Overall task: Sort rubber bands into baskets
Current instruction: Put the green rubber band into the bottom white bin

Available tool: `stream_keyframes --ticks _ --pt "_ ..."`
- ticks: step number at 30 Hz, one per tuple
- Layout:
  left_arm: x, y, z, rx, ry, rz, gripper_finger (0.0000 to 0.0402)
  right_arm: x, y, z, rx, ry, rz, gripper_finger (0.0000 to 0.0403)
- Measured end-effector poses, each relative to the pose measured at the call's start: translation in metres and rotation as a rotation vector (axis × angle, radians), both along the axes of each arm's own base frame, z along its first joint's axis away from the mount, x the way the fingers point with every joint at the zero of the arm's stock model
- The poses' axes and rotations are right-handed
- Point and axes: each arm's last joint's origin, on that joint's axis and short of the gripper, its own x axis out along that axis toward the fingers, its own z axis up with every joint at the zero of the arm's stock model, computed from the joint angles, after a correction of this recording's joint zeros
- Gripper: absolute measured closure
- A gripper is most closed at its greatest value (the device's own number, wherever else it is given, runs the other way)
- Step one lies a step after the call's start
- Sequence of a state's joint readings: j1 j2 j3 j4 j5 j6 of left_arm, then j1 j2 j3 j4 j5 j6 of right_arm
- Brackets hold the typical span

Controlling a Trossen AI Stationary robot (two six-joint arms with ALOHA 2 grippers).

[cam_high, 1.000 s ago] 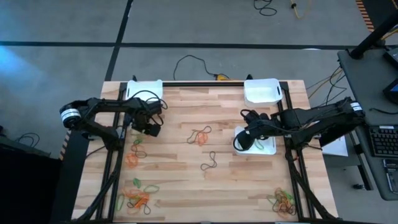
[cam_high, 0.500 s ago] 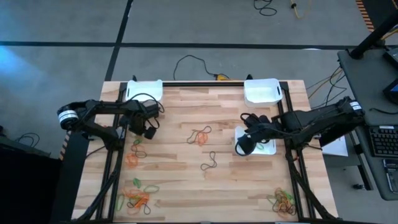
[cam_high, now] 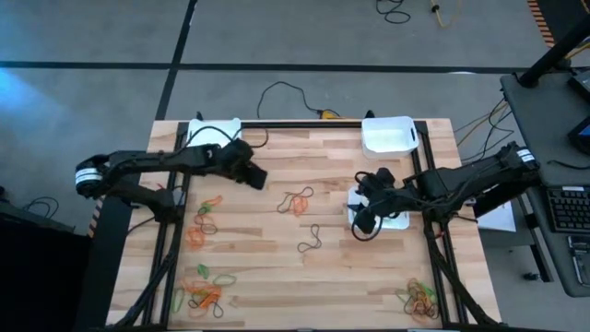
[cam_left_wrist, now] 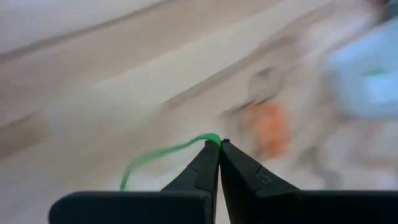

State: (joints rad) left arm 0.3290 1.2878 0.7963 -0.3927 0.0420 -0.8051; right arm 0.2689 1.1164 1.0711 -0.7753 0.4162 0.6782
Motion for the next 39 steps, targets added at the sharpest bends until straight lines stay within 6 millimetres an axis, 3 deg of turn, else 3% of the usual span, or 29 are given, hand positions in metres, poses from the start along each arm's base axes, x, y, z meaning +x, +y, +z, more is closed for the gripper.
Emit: stream_keyframes --ticks 7,10,16,22,28,33,39 --pt "0.064 0.020 -0.016 0.076 -0.243 -0.070 0.0402 0.011 -0.017 -0.003 -0.028 -0.073 -0.030 0.0170" --pt "0.090 0.028 -0.031 0.089 -0.254 -0.113 0.0402 0.014 -0.022 -0.010 -0.025 -0.072 0.008 0.0170" --pt "0.114 0.036 -0.050 0.134 -0.225 -0.182 0.0402 0.015 -0.026 -0.028 -0.075 -0.058 0.054 0.0170" --pt "0.115 0.035 -0.056 0.156 -0.265 -0.218 0.0393 0.023 -0.040 -0.048 -0.094 -0.103 0.041 0.0165" --pt "0.104 0.030 -0.067 0.134 -0.242 -0.267 0.0341 0.052 -0.059 -0.075 -0.099 -0.063 0.079 0.0131" --pt "0.079 0.019 -0.058 0.135 -0.257 -0.271 0.0288 0.080 -0.074 -0.092 -0.088 -0.008 0.056 0.0108" --pt "0.033 -0.006 -0.043 0.136 -0.312 -0.287 0.0247 0.112 -0.089 -0.108 -0.099 0.060 0.112 0.0099"
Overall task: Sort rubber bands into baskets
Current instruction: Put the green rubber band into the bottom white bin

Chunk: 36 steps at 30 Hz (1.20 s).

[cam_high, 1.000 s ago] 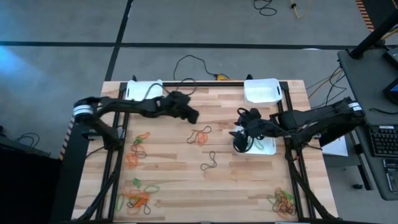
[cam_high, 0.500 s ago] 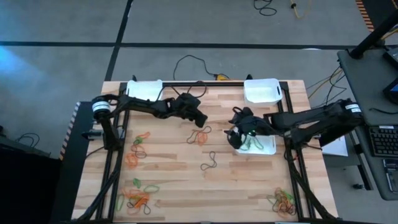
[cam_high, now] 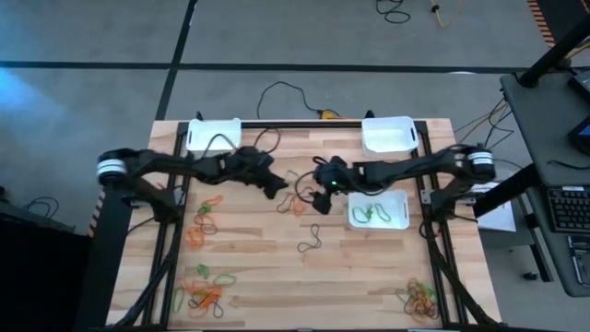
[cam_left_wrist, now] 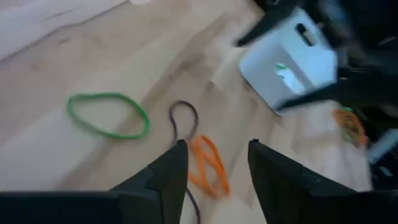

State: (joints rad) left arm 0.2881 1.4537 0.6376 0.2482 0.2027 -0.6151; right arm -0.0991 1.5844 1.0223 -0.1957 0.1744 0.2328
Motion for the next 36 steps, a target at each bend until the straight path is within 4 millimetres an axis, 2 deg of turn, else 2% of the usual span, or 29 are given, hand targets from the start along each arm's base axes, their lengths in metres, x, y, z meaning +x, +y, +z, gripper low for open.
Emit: stream_keyframes --ticks 5,10,16,20,28,36 --pt "-0.034 -0.027 -0.005 -0.063 -0.006 -0.028 0.0244 0.029 -0.015 -0.017 -0.042 0.048 0.026 0.0108" --pt "-0.053 -0.054 -0.012 -0.053 -0.012 -0.103 0.0249 0.060 -0.031 -0.027 -0.079 0.051 0.038 0.0120" --pt "-0.067 -0.065 -0.023 0.001 0.010 -0.178 0.0255 0.090 -0.049 -0.050 -0.060 0.079 0.093 0.0150" --pt "-0.073 -0.066 -0.031 0.035 0.037 -0.203 0.0258 0.102 -0.056 -0.062 -0.025 0.119 0.057 0.0183" --pt "-0.077 -0.067 -0.033 0.064 0.052 -0.302 0.0259 0.101 -0.056 -0.071 0.038 0.238 0.013 0.0277" --pt "-0.083 -0.066 -0.029 0.105 0.026 -0.259 0.0259 0.094 -0.053 -0.070 0.085 0.307 -0.005 0.0386"
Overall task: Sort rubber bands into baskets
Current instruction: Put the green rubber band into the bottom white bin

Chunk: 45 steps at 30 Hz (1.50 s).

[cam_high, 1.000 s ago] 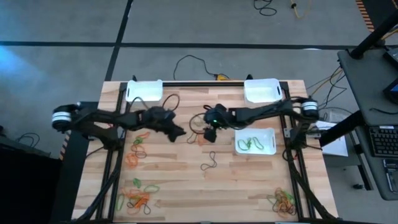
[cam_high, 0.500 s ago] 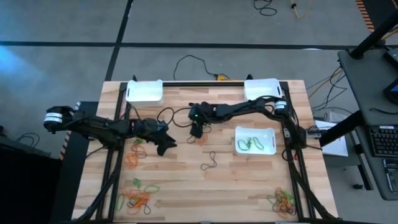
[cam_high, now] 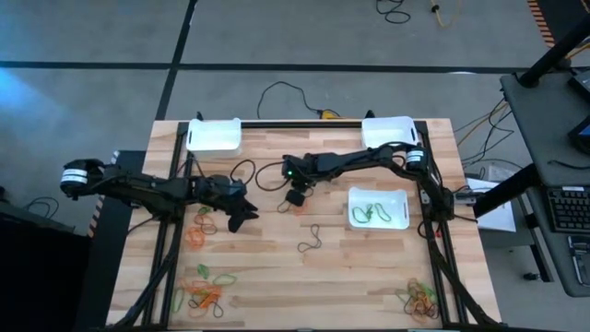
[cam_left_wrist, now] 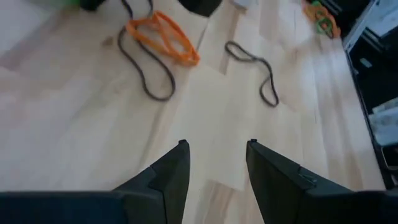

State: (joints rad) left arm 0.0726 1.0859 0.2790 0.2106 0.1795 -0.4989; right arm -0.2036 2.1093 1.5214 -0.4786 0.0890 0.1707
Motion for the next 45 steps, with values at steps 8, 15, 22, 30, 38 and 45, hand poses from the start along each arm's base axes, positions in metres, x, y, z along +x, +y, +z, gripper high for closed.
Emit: stream_keyframes --ticks 8,15,22,30,38,45 --pt "-0.001 -0.001 -0.003 0.020 0.010 0.021 0.0259 -0.010 0.005 0.056 0.044 0.043 -0.027 0.0394" --pt "0.003 -0.001 0.000 0.023 -0.021 0.024 0.0259 -0.075 0.037 0.155 0.131 0.081 -0.024 0.0394" --pt "0.011 -0.001 0.010 0.039 -0.120 0.018 0.0259 -0.139 0.081 0.189 0.317 0.193 -0.185 0.0394" --pt "0.020 -0.003 0.025 -0.020 -0.172 0.037 0.0259 -0.173 0.108 0.124 0.310 0.387 -0.290 0.0394" --pt "0.025 -0.032 0.036 -0.113 -0.145 -0.055 0.0259 -0.192 0.100 0.070 0.173 0.434 -0.400 0.0394" --pt "0.020 -0.063 0.036 -0.139 -0.105 -0.083 0.0259 -0.213 0.096 0.043 0.136 0.526 -0.479 0.0362"
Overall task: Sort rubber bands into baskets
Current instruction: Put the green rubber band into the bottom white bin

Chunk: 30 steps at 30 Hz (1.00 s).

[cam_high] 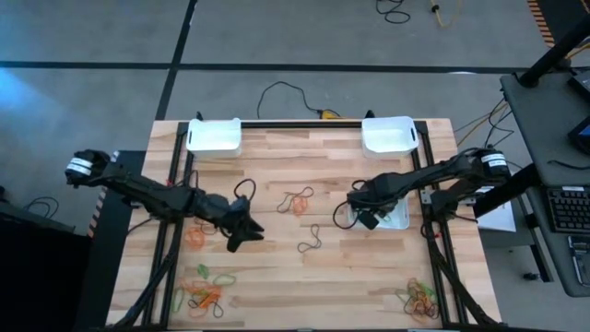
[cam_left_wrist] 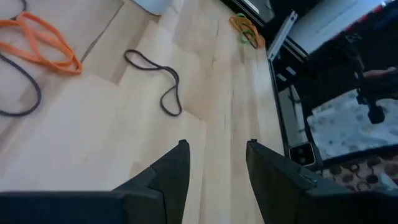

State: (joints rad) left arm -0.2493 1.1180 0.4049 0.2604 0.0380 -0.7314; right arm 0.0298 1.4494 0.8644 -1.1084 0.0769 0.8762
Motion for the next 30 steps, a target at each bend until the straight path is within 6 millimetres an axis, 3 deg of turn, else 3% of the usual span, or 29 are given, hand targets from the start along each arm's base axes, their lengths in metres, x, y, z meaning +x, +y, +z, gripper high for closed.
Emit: stream_keyframes --ticks 6,10,14,19,22,25,30 --pt "-0.001 -0.009 0.003 -0.023 -0.002 0.017 0.0259 0.000 0.002 0.004 0.024 0.003 -0.011 0.0275" --pt "0.001 -0.009 0.007 -0.028 -0.013 0.018 0.0259 0.007 0.005 0.030 0.023 -0.028 -0.001 0.0227" --pt "0.005 -0.011 0.016 -0.036 -0.039 0.018 0.0259 0.014 0.021 0.072 0.019 -0.113 -0.013 0.0205" --pt "0.010 -0.012 0.028 -0.045 -0.067 0.017 0.0259 0.015 0.070 0.115 0.064 -0.287 -0.043 0.0206" --pt "0.012 -0.013 0.035 -0.053 -0.086 0.017 0.0259 0.006 0.110 0.123 0.148 -0.328 -0.060 0.0209" --pt "0.014 -0.015 0.037 -0.062 -0.088 0.013 0.0259 -0.004 0.152 0.114 0.223 -0.306 -0.066 0.0208" --pt "0.017 -0.023 0.031 -0.083 -0.048 0.001 0.0259 -0.019 0.204 0.076 0.226 -0.225 0.029 0.0215"
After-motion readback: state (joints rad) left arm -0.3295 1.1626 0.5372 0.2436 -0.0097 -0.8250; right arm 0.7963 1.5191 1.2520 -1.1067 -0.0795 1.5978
